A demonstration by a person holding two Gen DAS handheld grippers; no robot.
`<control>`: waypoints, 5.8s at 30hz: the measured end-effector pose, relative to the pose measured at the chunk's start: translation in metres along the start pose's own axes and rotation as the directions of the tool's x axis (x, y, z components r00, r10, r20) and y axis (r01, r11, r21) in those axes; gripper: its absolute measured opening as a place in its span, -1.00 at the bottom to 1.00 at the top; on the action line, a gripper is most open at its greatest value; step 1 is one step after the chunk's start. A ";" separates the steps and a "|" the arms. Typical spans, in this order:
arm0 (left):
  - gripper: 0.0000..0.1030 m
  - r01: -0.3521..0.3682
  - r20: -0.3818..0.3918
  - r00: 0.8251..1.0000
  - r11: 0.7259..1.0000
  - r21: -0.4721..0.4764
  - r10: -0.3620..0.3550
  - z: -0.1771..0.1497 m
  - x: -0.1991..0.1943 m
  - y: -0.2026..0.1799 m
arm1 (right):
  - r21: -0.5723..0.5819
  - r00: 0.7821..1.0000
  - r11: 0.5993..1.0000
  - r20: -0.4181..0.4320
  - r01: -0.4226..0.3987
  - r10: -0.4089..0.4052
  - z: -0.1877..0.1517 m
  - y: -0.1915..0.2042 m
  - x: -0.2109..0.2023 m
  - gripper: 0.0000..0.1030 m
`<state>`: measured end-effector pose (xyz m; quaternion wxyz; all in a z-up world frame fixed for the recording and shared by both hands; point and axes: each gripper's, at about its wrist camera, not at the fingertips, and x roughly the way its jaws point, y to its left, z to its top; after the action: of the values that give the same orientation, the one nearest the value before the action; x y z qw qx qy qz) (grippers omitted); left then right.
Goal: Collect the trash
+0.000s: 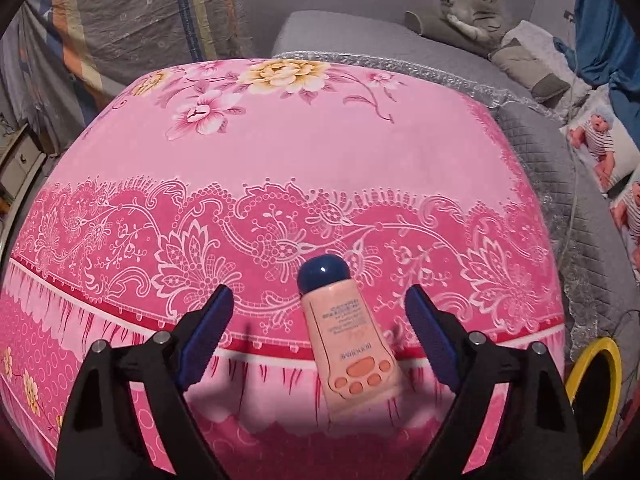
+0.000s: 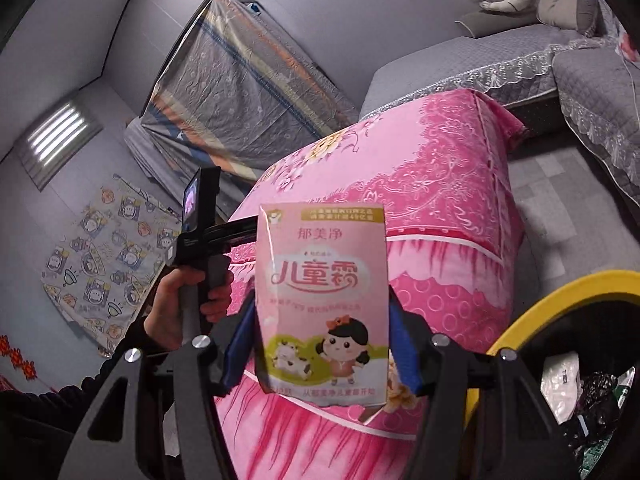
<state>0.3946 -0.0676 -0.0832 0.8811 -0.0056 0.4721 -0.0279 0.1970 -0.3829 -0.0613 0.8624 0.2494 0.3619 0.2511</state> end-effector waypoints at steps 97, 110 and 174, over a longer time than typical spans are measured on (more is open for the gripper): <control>0.76 0.480 0.141 0.778 0.724 0.496 -0.613 -0.149 -0.167 -0.224 | 0.446 0.741 0.723 0.175 0.527 -0.648 -0.092 -0.100 -0.165 0.35; 0.84 0.287 0.443 0.776 0.877 0.385 -0.449 -0.150 -0.210 -0.104 | 0.404 0.655 0.664 0.185 0.629 -0.733 -0.073 -0.064 -0.125 0.86; 0.84 -0.029 0.585 0.808 0.997 -0.078 0.069 -0.266 -0.264 0.077 | -0.066 0.632 0.677 0.434 0.733 -0.642 -0.157 0.164 0.019 0.86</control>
<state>0.0313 0.0282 -0.0139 0.9835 -0.0302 0.1779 0.0134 0.0500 -0.2094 -0.0671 0.9676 0.0296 0.2248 -0.1110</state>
